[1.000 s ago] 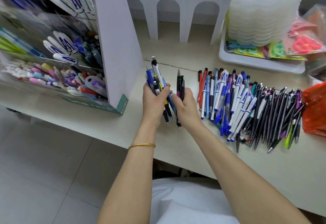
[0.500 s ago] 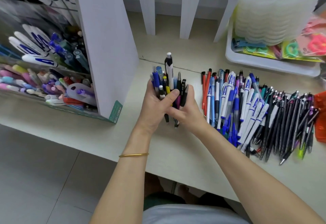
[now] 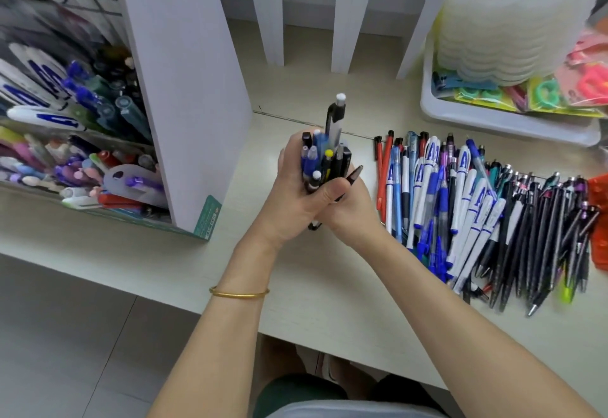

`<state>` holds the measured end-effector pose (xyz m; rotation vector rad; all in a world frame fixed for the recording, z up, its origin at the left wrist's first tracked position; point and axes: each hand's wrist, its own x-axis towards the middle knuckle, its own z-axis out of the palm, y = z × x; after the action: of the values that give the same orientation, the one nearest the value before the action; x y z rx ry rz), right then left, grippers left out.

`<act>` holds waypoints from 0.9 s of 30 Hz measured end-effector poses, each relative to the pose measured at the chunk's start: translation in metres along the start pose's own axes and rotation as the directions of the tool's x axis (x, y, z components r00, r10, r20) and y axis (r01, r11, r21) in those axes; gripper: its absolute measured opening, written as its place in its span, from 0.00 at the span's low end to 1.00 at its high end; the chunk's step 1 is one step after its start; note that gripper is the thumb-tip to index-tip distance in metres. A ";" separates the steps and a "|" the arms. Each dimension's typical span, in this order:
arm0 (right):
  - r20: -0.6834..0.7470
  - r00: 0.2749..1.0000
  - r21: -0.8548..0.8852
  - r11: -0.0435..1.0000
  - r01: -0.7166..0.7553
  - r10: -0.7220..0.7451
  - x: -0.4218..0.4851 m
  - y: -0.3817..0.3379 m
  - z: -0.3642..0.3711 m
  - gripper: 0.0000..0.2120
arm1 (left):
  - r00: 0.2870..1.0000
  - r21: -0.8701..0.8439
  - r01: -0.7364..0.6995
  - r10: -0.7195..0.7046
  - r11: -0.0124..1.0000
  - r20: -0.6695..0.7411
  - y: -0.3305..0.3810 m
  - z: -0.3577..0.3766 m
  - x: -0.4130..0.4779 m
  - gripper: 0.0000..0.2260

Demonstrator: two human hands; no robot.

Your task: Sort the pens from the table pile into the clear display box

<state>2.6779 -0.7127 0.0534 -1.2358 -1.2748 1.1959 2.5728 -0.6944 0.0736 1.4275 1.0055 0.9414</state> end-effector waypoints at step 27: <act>-0.113 0.988 -0.110 0.987 -0.120 0.108 0.001 0.012 0.003 0.12 | 0.993 -0.024 0.114 -0.114 0.993 -0.013 -0.012 0.008 0.004 0.18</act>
<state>2.6758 -0.7117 0.0415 -1.4558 -1.2218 1.1329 2.5803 -0.6925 0.0610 1.3314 1.0715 0.8779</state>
